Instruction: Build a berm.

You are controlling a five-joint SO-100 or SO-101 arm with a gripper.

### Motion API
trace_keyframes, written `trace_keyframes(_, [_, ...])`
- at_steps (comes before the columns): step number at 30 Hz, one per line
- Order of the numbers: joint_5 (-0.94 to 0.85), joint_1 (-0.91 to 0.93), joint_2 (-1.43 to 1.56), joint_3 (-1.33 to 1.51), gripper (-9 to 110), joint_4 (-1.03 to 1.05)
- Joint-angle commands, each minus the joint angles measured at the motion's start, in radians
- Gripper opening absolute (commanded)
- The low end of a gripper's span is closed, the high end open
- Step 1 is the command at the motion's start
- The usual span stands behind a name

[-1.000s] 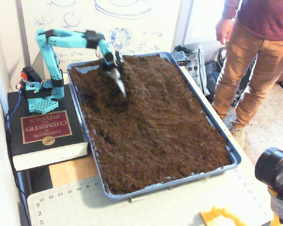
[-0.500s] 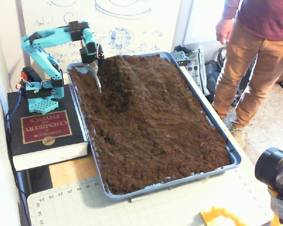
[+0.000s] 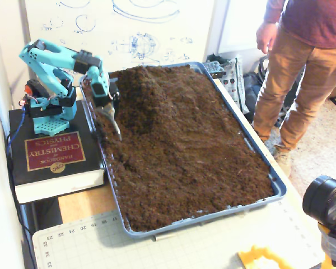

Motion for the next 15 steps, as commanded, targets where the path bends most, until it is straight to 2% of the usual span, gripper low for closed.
trace_keyframes(1, [-0.011,0.021,-0.051,0.012,0,-0.052])
trace_keyframes(15, [-0.011,0.009,-0.345,0.014,1,-0.109])
